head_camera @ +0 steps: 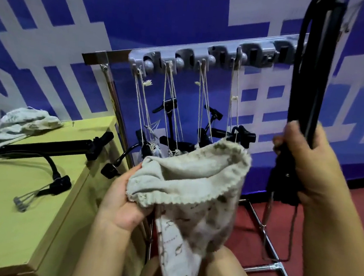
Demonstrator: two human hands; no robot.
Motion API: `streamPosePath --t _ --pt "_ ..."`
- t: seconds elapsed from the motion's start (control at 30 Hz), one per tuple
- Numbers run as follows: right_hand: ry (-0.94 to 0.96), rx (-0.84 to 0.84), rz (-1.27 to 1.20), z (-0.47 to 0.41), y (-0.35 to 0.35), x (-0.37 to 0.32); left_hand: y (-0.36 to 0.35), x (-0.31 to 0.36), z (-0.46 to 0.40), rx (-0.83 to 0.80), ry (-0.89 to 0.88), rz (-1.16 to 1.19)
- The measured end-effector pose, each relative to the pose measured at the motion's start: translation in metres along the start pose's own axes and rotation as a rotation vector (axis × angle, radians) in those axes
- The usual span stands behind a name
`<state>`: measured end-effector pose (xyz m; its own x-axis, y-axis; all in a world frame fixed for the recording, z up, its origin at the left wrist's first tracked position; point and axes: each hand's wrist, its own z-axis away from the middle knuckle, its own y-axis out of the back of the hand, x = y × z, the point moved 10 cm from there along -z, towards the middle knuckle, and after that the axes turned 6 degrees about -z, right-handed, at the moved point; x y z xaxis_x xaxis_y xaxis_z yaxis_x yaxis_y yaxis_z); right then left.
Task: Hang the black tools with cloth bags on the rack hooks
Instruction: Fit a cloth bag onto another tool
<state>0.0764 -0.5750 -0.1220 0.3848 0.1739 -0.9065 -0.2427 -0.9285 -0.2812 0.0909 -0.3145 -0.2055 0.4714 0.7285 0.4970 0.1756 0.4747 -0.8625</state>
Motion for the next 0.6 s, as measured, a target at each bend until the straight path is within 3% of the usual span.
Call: streamPosePath --t 0.07,0.17,0.33,0.47,0.6 --pt "-0.043 0.103 -0.02 -0.001 0.015 0.002 0.02 0.009 0.001 0.205 -0.089 -0.064" --pt "-0.119 0.184 -0.208 0.001 0.016 0.01 0.015 0.0 0.0 0.311 -0.143 -0.087" --pt "0.044 -0.112 -0.567 0.009 -0.049 -0.015 0.041 -0.029 -0.015 0.495 -0.08 -0.213" --pt "0.038 -0.161 -0.652 0.012 -0.074 -0.01 0.048 -0.046 -0.018 0.447 -0.014 -0.192" --pt "0.012 -0.13 -0.535 0.011 -0.073 0.014 0.031 -0.034 -0.014 0.338 -0.117 -0.197"
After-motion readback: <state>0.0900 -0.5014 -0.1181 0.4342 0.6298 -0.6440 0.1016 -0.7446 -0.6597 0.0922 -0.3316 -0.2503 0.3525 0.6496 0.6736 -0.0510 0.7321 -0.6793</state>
